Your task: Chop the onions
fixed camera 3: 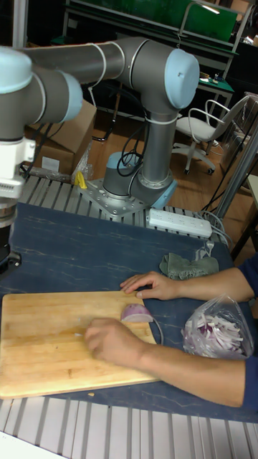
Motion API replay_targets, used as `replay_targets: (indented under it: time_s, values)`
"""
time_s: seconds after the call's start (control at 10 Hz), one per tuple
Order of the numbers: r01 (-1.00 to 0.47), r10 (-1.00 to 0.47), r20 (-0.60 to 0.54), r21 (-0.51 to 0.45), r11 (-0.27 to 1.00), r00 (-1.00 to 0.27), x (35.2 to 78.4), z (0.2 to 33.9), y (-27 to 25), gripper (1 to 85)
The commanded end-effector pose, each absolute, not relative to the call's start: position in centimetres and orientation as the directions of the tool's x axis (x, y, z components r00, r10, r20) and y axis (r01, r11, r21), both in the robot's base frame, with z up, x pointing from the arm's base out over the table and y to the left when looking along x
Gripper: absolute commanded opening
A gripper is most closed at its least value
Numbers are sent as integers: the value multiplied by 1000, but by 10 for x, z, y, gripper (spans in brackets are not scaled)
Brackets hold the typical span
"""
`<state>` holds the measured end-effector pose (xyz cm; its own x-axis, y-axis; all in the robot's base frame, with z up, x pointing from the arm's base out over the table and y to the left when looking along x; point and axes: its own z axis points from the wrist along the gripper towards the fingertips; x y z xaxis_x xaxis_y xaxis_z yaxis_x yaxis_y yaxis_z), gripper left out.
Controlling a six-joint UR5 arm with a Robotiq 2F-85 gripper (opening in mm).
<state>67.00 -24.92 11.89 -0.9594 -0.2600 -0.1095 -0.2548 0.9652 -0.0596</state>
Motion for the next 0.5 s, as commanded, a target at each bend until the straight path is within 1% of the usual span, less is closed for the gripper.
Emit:
replay_targets:
  time_s: [0.0,0.1,0.4]
  values:
    - [-247,-244,-141,1,969,-959,666,96,-246,10]
    - [-252,-246,-137,25,967,-960,662,90,-242,10]
    - [-258,-251,-159,31,966,-955,667,73,-243,10]
